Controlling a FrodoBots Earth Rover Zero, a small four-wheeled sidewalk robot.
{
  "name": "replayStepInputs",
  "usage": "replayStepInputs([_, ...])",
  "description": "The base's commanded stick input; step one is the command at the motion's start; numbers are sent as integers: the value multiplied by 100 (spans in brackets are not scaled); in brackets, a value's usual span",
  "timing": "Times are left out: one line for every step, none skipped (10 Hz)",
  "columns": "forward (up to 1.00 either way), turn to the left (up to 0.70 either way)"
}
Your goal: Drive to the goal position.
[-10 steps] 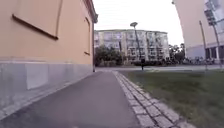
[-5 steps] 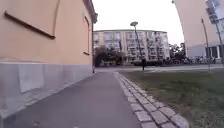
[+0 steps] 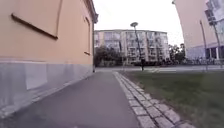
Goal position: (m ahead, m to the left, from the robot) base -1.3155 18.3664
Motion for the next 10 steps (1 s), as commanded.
replayStepInputs([45,0])
replayStepInputs([45,0])
replayStepInputs([45,27])
replayStepInputs([45,27])
replayStepInputs([45,27])
replayStepInputs([45,27])
replayStepInputs([45,27])
replayStepInputs([45,22])
replayStepInputs([45,2])
replayStepInputs([45,0])
